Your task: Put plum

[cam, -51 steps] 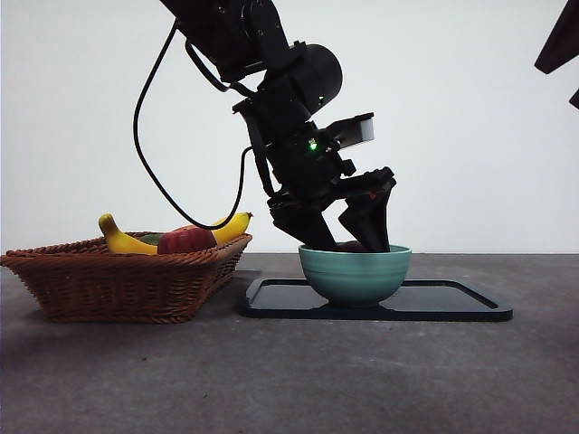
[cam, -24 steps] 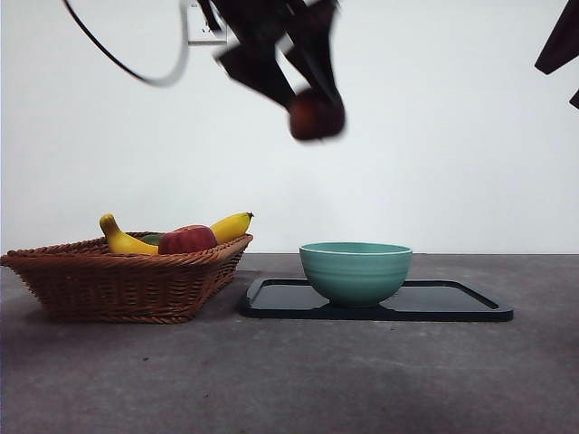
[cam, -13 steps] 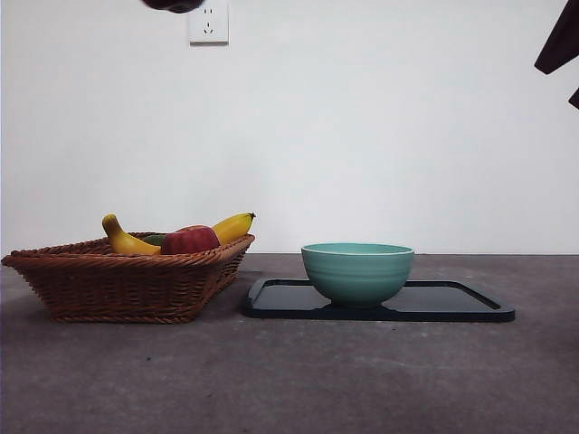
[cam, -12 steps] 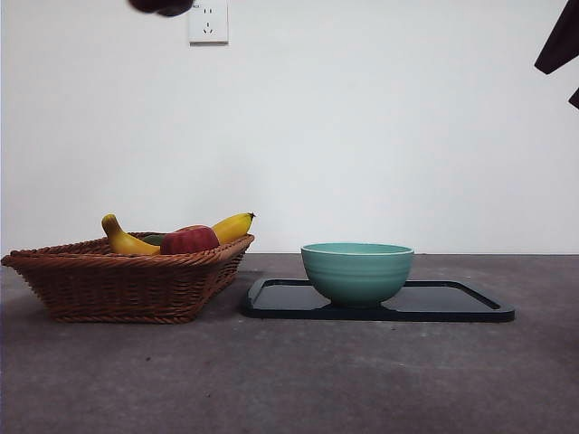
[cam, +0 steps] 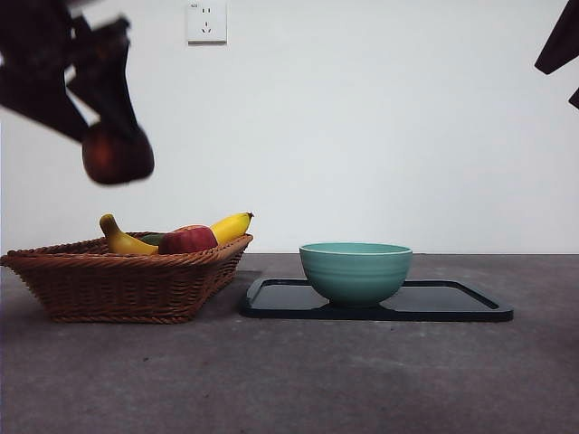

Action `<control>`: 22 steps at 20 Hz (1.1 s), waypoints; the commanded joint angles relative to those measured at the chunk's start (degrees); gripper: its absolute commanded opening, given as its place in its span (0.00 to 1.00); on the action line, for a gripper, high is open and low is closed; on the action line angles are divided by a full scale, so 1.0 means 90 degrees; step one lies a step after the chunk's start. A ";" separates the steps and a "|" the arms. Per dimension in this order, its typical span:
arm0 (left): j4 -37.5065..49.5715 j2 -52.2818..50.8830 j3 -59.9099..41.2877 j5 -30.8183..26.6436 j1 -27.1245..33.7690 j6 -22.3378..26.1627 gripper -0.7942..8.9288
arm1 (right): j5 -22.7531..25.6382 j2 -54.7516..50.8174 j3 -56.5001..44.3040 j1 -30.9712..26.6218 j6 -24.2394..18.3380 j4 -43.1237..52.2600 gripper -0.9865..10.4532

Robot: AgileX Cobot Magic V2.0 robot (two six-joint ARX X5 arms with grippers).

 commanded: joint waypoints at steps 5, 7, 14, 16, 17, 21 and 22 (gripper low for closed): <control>0.0758 0.1226 -0.0051 -0.0291 0.0051 0.0250 0.36 | -0.0007 0.0027 0.0041 0.0049 -0.0044 0.0056 0.29; 0.0928 0.1545 -0.0051 -0.0291 0.0051 0.0250 0.36 | -0.0007 0.0027 0.0041 0.0049 -0.0044 0.0056 0.29; 0.1154 0.2329 -0.0051 -0.0294 0.0051 0.0350 0.37 | -0.0005 0.0027 0.0041 0.0049 -0.0041 0.0058 0.29; 0.1161 0.2341 -0.0051 -0.0291 0.0036 0.0350 0.37 | -0.0002 0.0027 0.0041 0.0049 -0.0041 0.0058 0.29; 0.1146 0.2341 -0.0051 -0.0291 0.0039 0.0338 0.39 | -0.0002 0.0032 0.0041 0.0049 -0.0041 0.0058 0.29; 0.0988 0.2159 -0.0046 -0.0291 0.0036 0.0291 0.54 | 0.0000 0.0032 0.0041 0.0049 -0.0044 0.0061 0.29; 0.1001 0.1977 -0.0044 -0.0291 0.0036 0.0231 0.54 | -0.0002 0.0032 0.0041 0.0049 -0.0044 0.0061 0.29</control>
